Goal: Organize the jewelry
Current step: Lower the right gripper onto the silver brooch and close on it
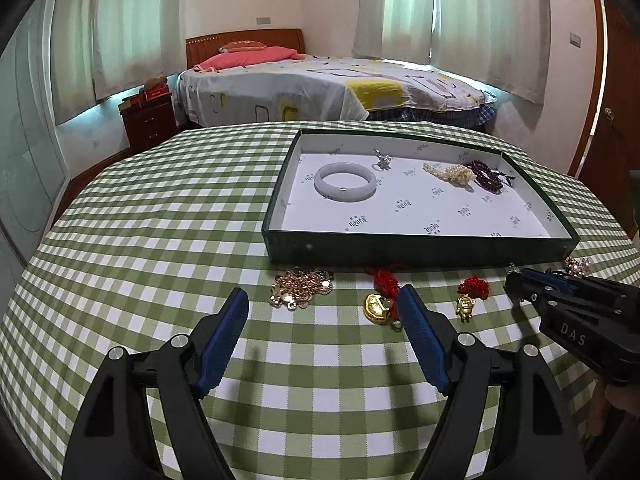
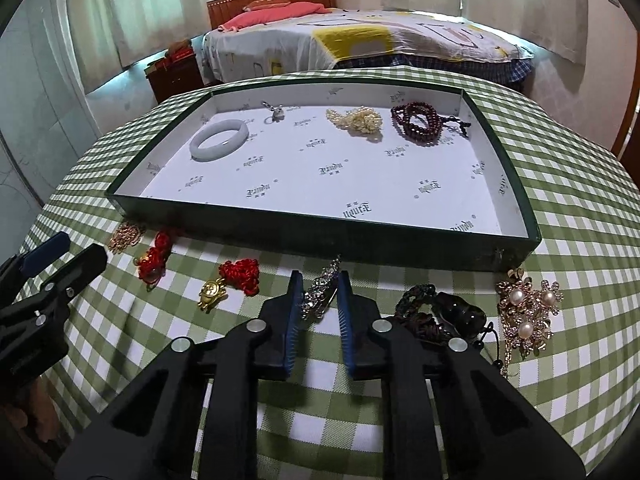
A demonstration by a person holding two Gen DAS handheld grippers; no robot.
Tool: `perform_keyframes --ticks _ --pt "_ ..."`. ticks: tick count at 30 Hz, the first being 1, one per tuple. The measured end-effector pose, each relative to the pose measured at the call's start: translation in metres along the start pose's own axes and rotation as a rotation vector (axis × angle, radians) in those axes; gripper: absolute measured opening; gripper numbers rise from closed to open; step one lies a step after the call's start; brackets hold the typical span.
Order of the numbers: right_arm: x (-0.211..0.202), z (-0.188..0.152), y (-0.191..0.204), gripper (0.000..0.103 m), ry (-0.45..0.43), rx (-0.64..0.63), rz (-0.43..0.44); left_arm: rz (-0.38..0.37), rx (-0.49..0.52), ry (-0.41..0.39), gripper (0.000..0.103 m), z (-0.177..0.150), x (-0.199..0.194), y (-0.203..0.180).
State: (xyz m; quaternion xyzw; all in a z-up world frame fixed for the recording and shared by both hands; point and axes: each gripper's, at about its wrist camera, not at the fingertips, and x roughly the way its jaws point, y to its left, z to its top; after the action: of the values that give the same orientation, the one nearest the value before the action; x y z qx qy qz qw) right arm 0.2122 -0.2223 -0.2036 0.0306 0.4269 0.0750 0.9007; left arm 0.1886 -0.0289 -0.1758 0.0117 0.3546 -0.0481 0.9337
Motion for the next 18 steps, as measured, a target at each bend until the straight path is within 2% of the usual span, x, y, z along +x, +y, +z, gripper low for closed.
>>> perform_keyframes --ticks 4,6,18 --pt "-0.005 -0.001 -0.003 0.013 -0.006 0.006 0.013 -0.016 0.010 0.012 0.074 0.000 0.003 -0.007" --pt "-0.007 0.000 -0.004 0.007 -0.011 0.010 0.018 -0.035 0.013 0.021 0.074 0.001 0.006 -0.012" --pt "-0.007 -0.001 -0.016 0.009 -0.006 0.063 0.062 -0.042 0.023 0.045 0.073 0.006 0.019 -0.022"
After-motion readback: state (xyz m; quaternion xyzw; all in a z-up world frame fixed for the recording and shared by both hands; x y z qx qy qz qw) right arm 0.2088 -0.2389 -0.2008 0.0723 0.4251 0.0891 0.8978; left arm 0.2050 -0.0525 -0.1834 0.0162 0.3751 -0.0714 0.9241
